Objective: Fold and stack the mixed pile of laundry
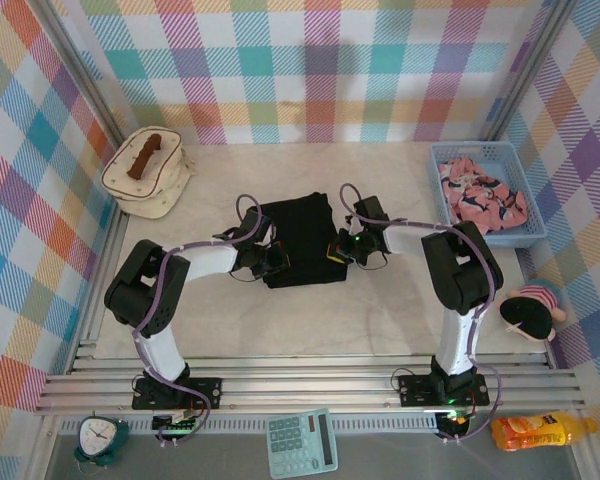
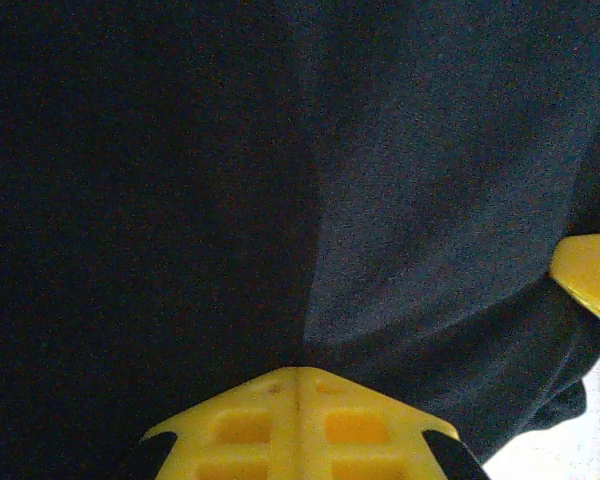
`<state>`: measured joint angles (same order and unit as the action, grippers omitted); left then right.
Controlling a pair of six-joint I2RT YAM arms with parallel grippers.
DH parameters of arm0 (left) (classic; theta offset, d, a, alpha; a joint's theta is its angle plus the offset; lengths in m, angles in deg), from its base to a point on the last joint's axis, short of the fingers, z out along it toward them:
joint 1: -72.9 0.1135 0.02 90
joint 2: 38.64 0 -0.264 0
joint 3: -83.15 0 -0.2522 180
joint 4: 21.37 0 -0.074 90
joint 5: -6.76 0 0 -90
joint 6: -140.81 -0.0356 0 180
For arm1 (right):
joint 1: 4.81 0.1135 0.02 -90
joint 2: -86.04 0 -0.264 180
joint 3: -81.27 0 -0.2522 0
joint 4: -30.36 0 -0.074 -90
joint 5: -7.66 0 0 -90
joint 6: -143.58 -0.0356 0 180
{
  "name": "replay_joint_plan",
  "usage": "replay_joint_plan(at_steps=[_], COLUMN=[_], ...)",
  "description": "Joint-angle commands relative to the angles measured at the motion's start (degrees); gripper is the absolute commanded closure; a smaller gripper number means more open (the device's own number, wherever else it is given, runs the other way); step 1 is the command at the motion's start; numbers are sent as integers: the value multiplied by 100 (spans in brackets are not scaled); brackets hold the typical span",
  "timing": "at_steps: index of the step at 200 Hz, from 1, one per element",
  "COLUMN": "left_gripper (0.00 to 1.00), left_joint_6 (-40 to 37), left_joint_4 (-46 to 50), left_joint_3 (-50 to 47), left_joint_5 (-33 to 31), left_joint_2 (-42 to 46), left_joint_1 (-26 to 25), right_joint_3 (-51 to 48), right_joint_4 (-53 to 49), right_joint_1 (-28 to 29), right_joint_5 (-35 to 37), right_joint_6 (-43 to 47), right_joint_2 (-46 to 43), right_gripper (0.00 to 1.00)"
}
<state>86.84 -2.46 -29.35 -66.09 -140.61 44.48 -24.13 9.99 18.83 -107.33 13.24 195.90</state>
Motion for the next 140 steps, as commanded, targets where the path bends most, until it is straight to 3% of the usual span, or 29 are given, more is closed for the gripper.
replay_joint_plan(at_steps=[1, 15, 48, 81, 140], left_gripper=[96, 89, 53, 52, 63], left_joint_6=[-246, -261, -650, -828, -731], left_joint_4=[479, 551, 1433, 1364, 743], left_joint_3=[-236, -78, 1044, 1861, 2739], left_joint_5=[-236, -208, -599, -868, -643], left_joint_2=[-216, -1, 473, 215, -1266], left_joint_1=[-40, -32, 81, 566, 1111], right_joint_3=[-176, -38, 665, 1870, 3622], right_joint_4=[-101, -264, -687, -1070, -1087], right_joint_1=[-36, -35, -35, -39, -60], right_joint_5=[267, 245, 142, 263, 589], right_joint_6=[-144, -39, 267, 559, 363], right_joint_2=[229, 69, -313, 137, 1689], right_gripper=[100, 100, 100, 99, 98])
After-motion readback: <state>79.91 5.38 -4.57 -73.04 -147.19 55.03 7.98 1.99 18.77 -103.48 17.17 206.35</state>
